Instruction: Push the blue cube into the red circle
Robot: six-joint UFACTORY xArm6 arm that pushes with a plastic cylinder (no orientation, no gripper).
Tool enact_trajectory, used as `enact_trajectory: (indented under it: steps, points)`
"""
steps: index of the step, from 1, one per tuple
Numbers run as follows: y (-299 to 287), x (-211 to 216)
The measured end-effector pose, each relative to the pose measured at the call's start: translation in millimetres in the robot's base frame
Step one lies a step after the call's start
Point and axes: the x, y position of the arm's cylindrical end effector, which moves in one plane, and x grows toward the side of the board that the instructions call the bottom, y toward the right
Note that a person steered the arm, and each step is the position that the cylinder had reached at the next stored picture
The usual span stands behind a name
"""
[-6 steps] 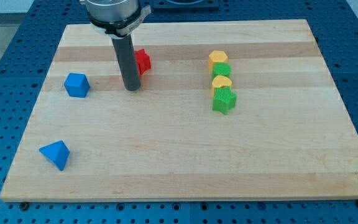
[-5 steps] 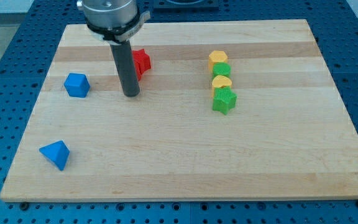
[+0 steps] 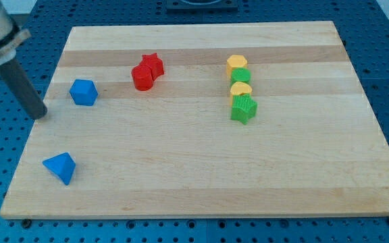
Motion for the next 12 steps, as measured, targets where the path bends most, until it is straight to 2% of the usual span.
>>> enact_trajectory:
  steps: [2, 3, 7, 12]
  points:
    - [12.4, -38.0]
    - [36.6, -39.8]
    - [102.9, -37.3]
    - [132.0, -20.2]
